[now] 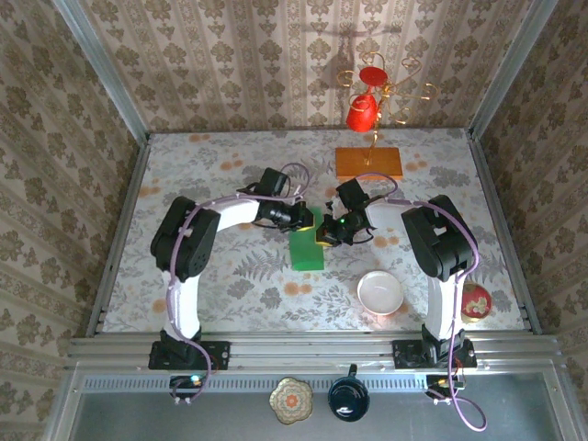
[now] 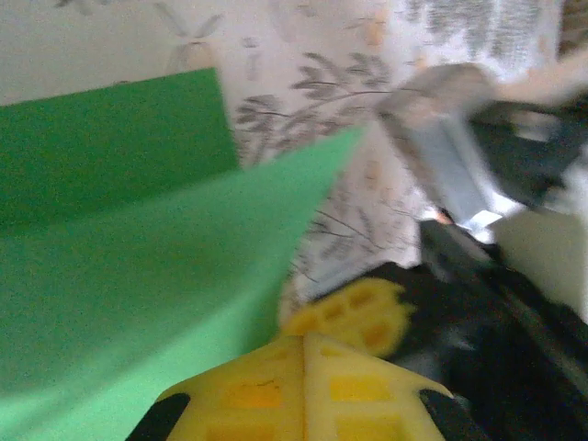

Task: Fold a paper plane with a square sheet of paper (pick it up from the middle)
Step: First fold the square sheet of paper in half at the center of the table.

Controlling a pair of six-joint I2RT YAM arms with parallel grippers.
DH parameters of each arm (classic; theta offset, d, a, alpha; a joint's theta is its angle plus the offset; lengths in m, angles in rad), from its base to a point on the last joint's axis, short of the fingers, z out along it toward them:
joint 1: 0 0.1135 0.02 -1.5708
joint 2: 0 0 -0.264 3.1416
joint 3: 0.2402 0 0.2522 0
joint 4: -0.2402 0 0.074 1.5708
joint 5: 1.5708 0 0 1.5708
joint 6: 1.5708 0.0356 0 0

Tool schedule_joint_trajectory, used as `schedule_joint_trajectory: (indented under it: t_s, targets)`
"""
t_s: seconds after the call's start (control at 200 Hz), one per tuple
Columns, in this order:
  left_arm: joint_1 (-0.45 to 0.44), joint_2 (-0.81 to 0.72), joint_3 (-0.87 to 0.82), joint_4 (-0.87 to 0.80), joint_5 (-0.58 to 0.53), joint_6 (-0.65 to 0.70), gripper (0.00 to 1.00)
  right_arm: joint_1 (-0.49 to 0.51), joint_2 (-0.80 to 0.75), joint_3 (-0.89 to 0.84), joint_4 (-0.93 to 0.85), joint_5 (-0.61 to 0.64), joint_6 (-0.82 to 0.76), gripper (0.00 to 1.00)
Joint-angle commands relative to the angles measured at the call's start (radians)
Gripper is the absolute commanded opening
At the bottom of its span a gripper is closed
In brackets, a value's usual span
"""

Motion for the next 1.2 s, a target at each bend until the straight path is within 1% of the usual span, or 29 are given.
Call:
schedule_joint_trajectory:
  t_s: [0.0,0.13,0.15,0.25,0.36,0.445,0.575,0.625,0.66,0.67,0.69,0.775,0.9,1.02,1.035,1.07,1.09,1.195]
  targets:
    - [0.045,0.051,0.015,-0.016,-0.026,-0.01,0.08,-0.016,0.121,-0.106,-0.238,0.264,0.003,0.04]
    - [0.103,0.062,-0.017,-0.015,-0.038,0.013,0.08,-0.024,0.12,-0.113,-0.238,0.271,0.0,0.05]
    - [0.137,0.062,-0.023,-0.021,-0.043,0.021,0.08,-0.024,0.12,-0.114,-0.238,0.272,0.0,0.05]
    - [0.213,0.055,-0.046,-0.041,-0.053,0.052,0.08,-0.028,0.123,-0.118,-0.237,0.277,0.0,0.04]
    - [0.269,0.03,-0.055,-0.057,-0.049,0.078,0.08,-0.028,0.122,-0.119,-0.234,0.275,-0.001,0.05]
    - [0.255,-0.014,-0.039,-0.062,-0.015,0.092,0.08,-0.028,0.119,-0.117,-0.232,0.271,0.0,0.04]
    - [0.157,-0.065,-0.003,-0.071,-0.007,0.091,0.08,-0.027,0.121,-0.114,-0.231,0.268,0.002,0.05]
    - [0.121,-0.064,-0.002,-0.048,-0.014,0.063,0.08,-0.028,0.122,-0.117,-0.229,0.268,0.004,0.05]
    - [0.115,-0.054,-0.002,-0.027,-0.014,0.04,0.08,-0.028,0.121,-0.117,-0.229,0.267,0.003,0.05]
    - [0.093,-0.051,0.0,-0.021,-0.013,0.034,0.08,-0.028,0.121,-0.118,-0.228,0.268,0.004,0.05]
    - [0.079,-0.042,0.001,-0.009,-0.012,0.02,0.08,-0.028,0.122,-0.119,-0.228,0.267,0.006,0.04]
    - [0.057,0.001,0.016,0.014,-0.018,-0.007,0.08,-0.028,0.121,-0.121,-0.226,0.266,0.005,0.04]
    - [0.061,0.058,0.055,-0.014,-0.038,-0.006,0.08,-0.028,0.119,-0.123,-0.225,0.267,0.005,0.05]
    - [0.095,0.097,0.081,-0.045,-0.053,0.016,0.08,-0.028,0.121,-0.119,-0.225,0.267,0.003,0.04]
    - [0.1,0.102,0.083,-0.047,-0.082,0.017,0.08,-0.028,0.12,-0.12,-0.225,0.268,0.003,0.05]
    - [0.103,0.115,0.089,-0.054,-0.098,0.02,0.08,-0.028,0.121,-0.119,-0.223,0.268,0.003,0.04]
    - [0.136,0.123,0.092,-0.059,-0.107,0.02,0.08,-0.028,0.122,-0.119,-0.223,0.267,0.004,0.05]
    - [0.195,0.15,0.108,-0.071,-0.14,0.017,0.08,-0.028,0.123,-0.119,-0.223,0.272,0.004,0.05]
